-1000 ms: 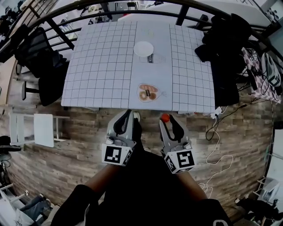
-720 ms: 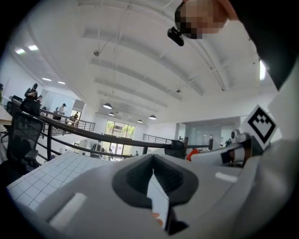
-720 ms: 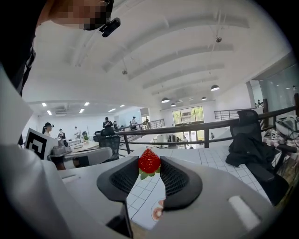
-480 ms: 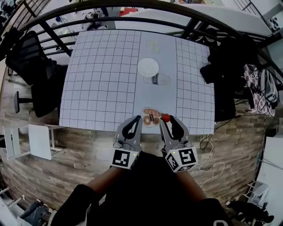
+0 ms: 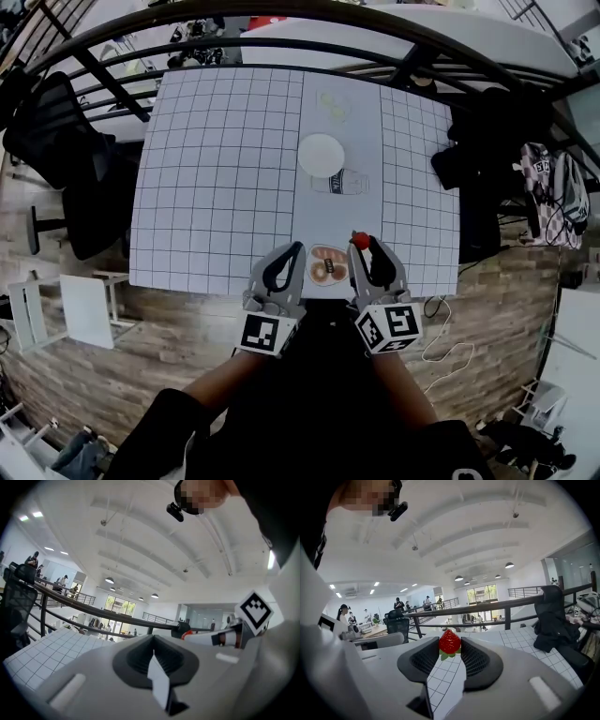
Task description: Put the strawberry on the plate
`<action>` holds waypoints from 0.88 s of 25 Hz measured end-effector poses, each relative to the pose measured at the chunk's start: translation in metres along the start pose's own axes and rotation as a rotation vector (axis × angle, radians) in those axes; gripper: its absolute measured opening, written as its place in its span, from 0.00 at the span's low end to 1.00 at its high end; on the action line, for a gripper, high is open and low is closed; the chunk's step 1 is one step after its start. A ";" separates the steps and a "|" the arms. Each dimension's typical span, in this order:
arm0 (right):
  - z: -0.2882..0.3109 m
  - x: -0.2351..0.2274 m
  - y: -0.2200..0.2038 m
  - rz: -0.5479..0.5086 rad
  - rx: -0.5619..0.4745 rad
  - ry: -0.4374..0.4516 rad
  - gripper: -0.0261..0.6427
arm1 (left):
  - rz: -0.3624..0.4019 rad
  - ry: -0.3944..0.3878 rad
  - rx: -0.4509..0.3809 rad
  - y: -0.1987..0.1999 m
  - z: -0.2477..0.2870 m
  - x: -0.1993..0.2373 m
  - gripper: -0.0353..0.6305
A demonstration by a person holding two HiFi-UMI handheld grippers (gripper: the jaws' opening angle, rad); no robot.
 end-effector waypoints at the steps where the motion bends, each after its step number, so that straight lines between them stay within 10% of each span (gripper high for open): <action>1: 0.004 -0.002 0.000 -0.004 0.005 0.001 0.25 | -0.006 0.001 -0.009 0.003 0.002 0.000 0.06; 22: 0.172 -0.062 -0.013 -0.011 0.090 0.129 0.25 | 0.022 0.084 0.053 -0.012 0.082 0.030 0.06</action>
Point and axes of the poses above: the fingertips, and each gripper's own axes: z forward along the fingers, x to its left, y out of its top, the point moved 4 cm from there along -z, backward along the fingers, and after that the axes turned 2 degrees about -x, right-handed, at the moved point
